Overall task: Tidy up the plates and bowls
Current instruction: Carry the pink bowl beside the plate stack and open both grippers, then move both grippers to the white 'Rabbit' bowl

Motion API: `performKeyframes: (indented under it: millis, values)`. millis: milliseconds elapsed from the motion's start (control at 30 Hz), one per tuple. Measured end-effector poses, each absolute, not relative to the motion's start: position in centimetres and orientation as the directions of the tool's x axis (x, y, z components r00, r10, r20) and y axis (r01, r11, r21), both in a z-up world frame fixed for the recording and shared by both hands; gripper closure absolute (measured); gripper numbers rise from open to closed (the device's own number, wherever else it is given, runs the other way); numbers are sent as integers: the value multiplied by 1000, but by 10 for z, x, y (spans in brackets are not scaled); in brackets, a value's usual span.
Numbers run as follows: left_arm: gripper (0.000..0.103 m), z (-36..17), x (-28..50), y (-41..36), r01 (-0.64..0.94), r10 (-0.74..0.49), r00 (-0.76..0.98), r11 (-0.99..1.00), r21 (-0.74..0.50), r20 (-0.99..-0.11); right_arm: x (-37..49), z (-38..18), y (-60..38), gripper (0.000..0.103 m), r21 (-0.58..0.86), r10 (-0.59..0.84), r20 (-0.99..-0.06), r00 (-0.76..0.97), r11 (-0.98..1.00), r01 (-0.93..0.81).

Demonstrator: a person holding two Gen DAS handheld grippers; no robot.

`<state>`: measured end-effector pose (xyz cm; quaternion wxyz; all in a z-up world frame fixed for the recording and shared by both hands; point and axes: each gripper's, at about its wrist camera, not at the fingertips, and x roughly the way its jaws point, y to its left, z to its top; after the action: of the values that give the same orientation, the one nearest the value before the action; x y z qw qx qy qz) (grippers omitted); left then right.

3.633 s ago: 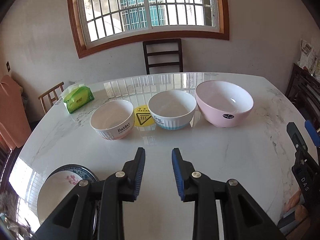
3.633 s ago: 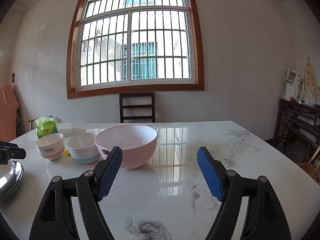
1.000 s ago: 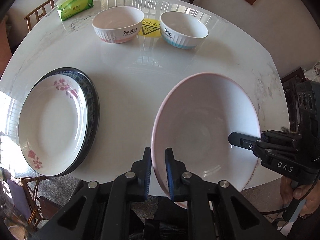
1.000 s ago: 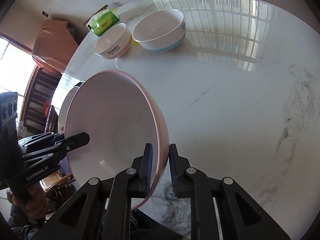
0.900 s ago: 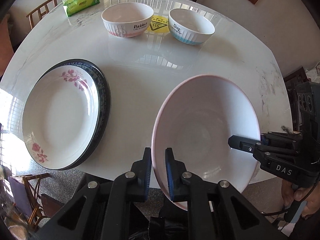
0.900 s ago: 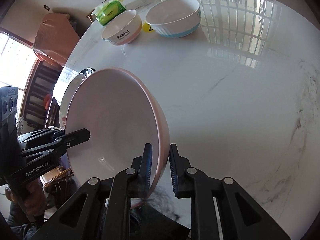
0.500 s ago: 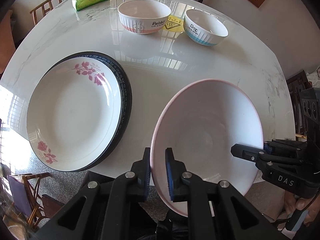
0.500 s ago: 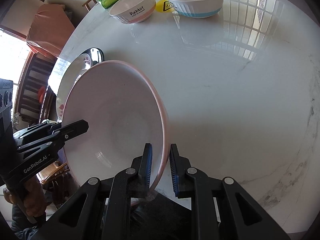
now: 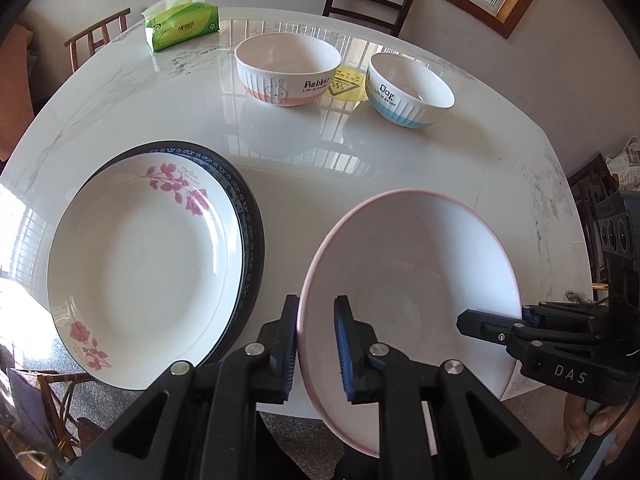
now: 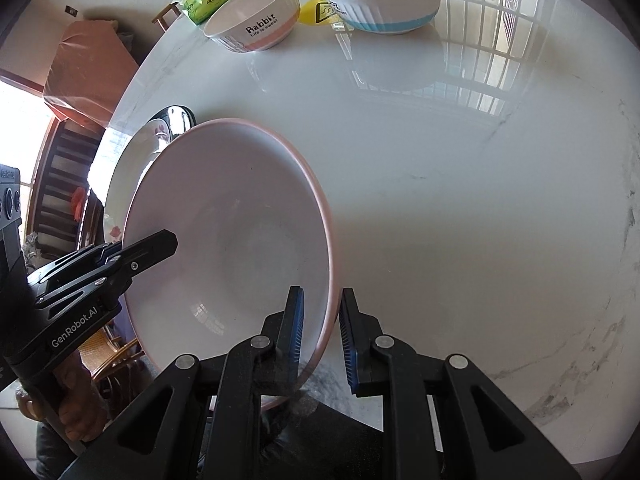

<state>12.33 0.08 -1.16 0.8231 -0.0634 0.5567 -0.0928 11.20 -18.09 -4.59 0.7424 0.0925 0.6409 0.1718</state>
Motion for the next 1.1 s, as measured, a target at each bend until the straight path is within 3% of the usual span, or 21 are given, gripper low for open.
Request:
performKeyframes:
  millis: [167, 267, 333, 367, 467, 533, 700, 867, 1000, 1100]
  values:
    - [81, -7, 119, 14, 76, -274, 433, 960, -268, -859, 108, -36, -194, 81, 406, 421, -881, 217, 907, -113]
    - [81, 0, 115, 21, 74, -292, 449, 954, -291, -844, 102, -22, -206, 72, 424, 436, -845, 309, 899, -109]
    - [70, 5, 110, 27, 82, -303, 446, 951, -298, -843, 96, -12, -211, 70, 408, 419, -835, 358, 906, -109]
    - [58, 8, 107, 31, 85, -307, 450, 950, -302, -839, 92, -7, -213, 70, 393, 406, -831, 380, 912, -116]
    - [52, 21, 95, 41, 96, -297, 502, 953, -289, -813, 78, 9, -219, 70, 336, 364, -813, 455, 931, -143]
    - [41, 32, 92, 46, 107, -298, 507, 953, -284, -809, 71, 16, -223, 68, 332, 369, -799, 474, 929, -164]
    - [36, 65, 84, 59, 156, -345, 581, 936, -315, -737, 65, 34, -227, 66, 369, 416, -778, 471, 909, -193]
    - [36, 81, 112, 67, 152, -345, 558, 937, -316, -755, 77, 60, -216, 44, 423, 491, -754, 436, 871, -250]
    - [36, 77, 148, 82, 101, -414, 503, 900, -425, -758, 102, 76, -201, 44, 508, 569, -729, 381, 823, -256]
    - [36, 74, 170, 85, 52, -340, 503, 930, -365, -795, 124, 83, -192, 44, 539, 587, -732, 347, 810, -232]
